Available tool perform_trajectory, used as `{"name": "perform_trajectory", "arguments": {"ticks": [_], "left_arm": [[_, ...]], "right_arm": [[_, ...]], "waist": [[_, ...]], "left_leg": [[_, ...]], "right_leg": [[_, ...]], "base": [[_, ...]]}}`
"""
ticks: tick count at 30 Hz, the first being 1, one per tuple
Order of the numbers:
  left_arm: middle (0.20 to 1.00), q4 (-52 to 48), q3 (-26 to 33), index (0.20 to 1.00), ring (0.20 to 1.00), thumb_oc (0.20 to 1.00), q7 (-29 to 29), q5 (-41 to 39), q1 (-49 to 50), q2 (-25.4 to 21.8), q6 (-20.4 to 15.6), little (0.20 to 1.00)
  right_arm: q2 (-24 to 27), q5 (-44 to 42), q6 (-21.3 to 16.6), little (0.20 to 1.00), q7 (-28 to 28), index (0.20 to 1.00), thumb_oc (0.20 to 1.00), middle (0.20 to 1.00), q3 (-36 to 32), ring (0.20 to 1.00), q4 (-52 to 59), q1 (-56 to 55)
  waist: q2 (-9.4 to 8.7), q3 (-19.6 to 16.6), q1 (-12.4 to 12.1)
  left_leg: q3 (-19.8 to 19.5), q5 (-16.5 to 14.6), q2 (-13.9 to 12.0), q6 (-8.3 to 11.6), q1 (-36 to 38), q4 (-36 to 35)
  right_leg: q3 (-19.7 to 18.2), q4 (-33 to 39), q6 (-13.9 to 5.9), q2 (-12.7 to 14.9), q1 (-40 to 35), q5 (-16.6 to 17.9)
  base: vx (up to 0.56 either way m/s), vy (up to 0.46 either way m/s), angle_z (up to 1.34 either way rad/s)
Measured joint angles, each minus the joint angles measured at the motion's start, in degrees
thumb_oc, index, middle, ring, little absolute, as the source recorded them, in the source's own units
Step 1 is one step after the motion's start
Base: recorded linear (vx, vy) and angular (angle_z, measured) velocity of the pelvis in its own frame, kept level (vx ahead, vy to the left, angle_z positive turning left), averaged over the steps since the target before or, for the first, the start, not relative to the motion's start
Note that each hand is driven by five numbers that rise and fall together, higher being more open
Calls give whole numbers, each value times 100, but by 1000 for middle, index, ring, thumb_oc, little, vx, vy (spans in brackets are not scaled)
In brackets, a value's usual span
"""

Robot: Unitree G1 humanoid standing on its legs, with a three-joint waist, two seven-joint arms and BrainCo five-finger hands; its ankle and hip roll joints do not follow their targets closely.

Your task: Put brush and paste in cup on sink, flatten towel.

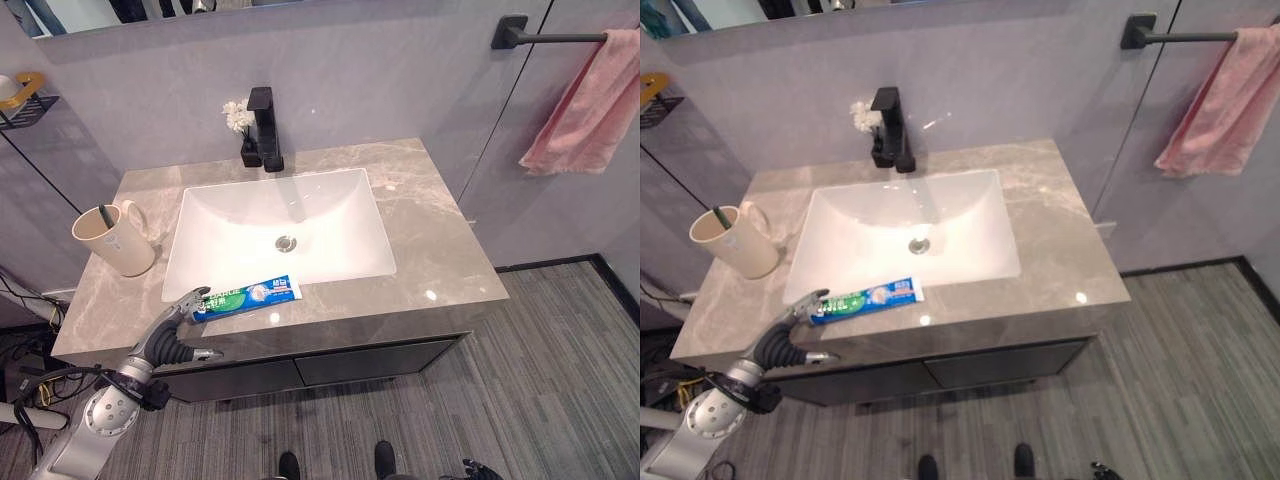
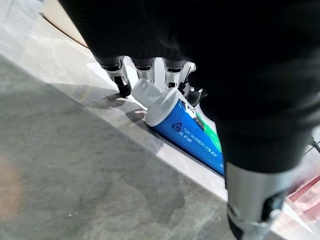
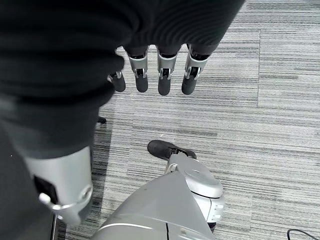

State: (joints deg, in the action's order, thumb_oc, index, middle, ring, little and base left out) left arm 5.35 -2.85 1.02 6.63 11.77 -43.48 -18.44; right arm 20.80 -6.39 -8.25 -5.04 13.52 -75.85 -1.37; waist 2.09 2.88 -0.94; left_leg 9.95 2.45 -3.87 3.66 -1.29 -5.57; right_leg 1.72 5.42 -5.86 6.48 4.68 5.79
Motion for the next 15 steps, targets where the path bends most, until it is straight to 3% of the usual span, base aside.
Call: {"name": "perform_trajectory", "arguments": {"ticks": [9,10,13,14,15], "left_arm": [[1000,30,-24,1000,1000,1000,-27,-5,1,1,26,1000],[944,35,-30,944,944,944,-34,-6,2,1,29,944],[928,35,-31,928,928,928,-40,-50,2,1,29,928],[821,35,-32,821,821,821,-49,-137,4,1,31,821],[787,36,-32,787,787,787,-80,-175,6,2,33,787]], "right_arm": [[0,-10,1,1000,0,1000,1000,1000,0,1000,1,-3],[-1,-10,1,1000,0,1000,1000,1000,0,1000,1,-4],[-1,-11,1,1000,2,1000,1000,1000,0,1000,2,-2],[-1,-11,1,1000,2,1000,1000,1000,0,1000,1,-4],[-1,-11,1,1000,2,1000,1000,1000,1,1000,1,-10]], "waist": [[-14,-103,0],[-29,-125,2],[-45,-136,1],[-44,-136,2],[-44,-136,1]], "left_leg": [[0,6,-16,6,-34,1],[-1,6,-18,6,-35,1],[-1,6,-17,6,-34,1],[-1,6,-16,6,-34,1],[-1,6,-16,6,-34,1]], "right_leg": [[0,0,23,-18,29,9],[1,0,23,-19,29,9],[2,0,24,-18,28,9],[1,0,24,-17,28,9],[2,0,24,-18,28,9]], "base": [[0,0,0],[0,0,0],[0,0,0],[0,0,0],[0,0,0]]}}
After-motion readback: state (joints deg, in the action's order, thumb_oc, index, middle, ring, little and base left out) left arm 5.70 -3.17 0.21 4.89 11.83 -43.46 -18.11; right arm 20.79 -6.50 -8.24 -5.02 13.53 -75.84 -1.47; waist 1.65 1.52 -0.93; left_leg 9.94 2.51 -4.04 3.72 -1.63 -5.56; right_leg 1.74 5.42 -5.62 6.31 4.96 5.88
